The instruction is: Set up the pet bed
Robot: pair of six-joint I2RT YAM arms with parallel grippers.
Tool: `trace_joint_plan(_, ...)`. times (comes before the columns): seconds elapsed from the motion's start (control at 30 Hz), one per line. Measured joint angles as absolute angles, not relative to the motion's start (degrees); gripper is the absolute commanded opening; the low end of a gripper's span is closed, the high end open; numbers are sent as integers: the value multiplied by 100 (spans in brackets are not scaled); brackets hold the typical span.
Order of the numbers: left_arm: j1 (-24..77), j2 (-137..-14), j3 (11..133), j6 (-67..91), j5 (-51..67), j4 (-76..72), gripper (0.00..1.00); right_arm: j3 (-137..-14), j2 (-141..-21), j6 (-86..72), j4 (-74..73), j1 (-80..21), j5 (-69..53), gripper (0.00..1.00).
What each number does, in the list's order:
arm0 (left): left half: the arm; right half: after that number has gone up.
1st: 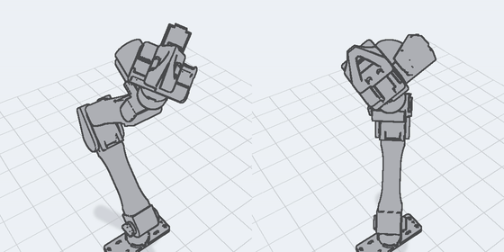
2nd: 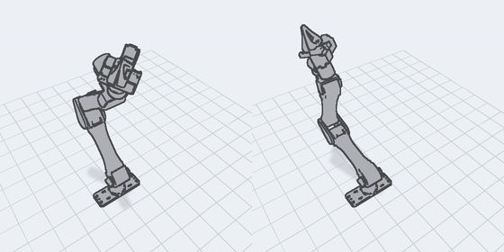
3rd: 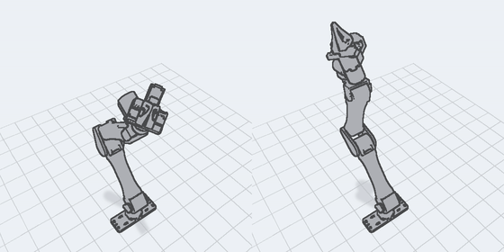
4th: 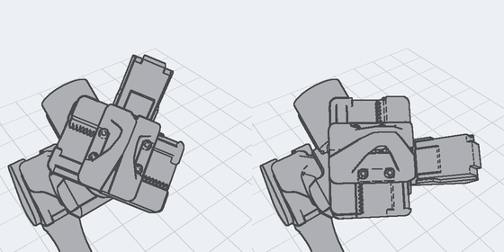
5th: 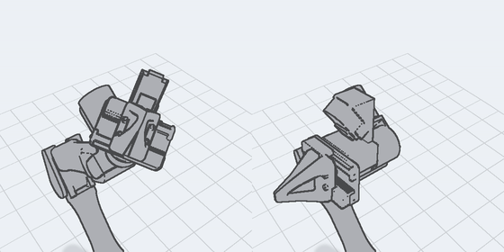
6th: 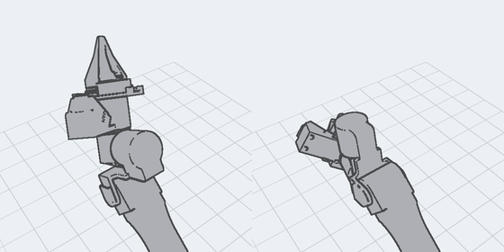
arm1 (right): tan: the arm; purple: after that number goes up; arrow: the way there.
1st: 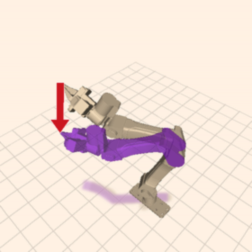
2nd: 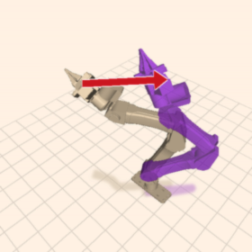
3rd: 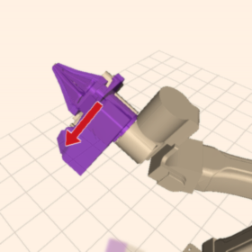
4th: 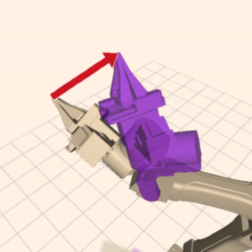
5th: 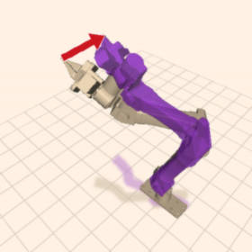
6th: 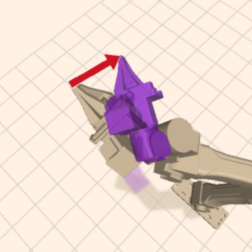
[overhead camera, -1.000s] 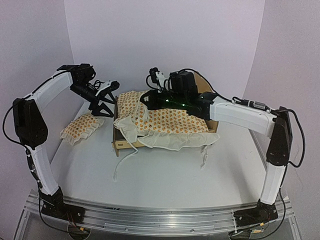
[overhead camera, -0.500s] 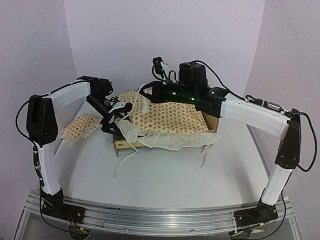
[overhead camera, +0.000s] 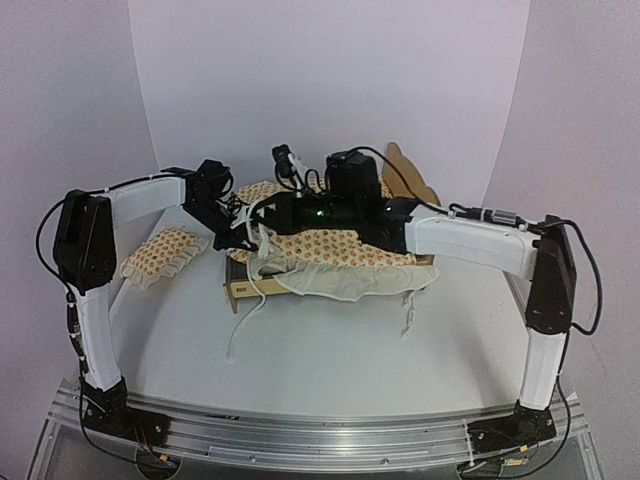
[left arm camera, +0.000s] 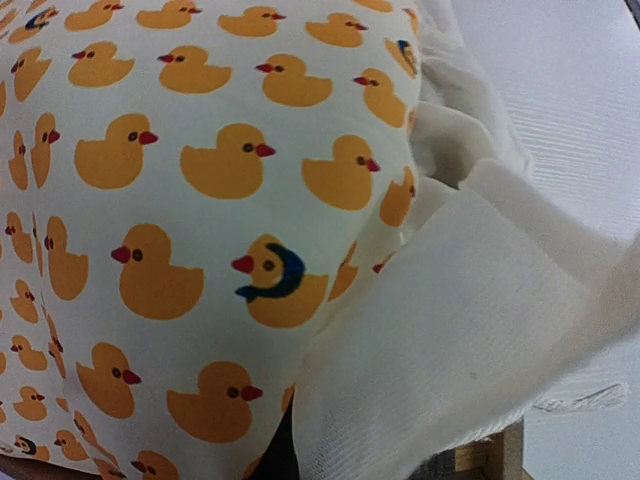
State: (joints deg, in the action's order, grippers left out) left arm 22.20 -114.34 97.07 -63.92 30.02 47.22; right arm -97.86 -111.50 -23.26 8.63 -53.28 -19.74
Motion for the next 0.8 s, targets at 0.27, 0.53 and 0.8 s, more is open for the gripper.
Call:
trace_joint_plan(0.27, 2218, -11383, 9311, -5595, 2153, 3941, 0, -10068, -12677, -1847, 872, -5522, -1451, 0)
trace_joint_plan(0.53, 2217, -11203, 9132, -5129, 1808, 3712, 0, -10684, -13183, -1344, 843, -5489, -387, 0)
trace_joint_plan(0.8, 2216, -11181, 9050, -4953, 1772, 3622, 0, -11131, -13277, -1099, 1131, -5478, -26, 0)
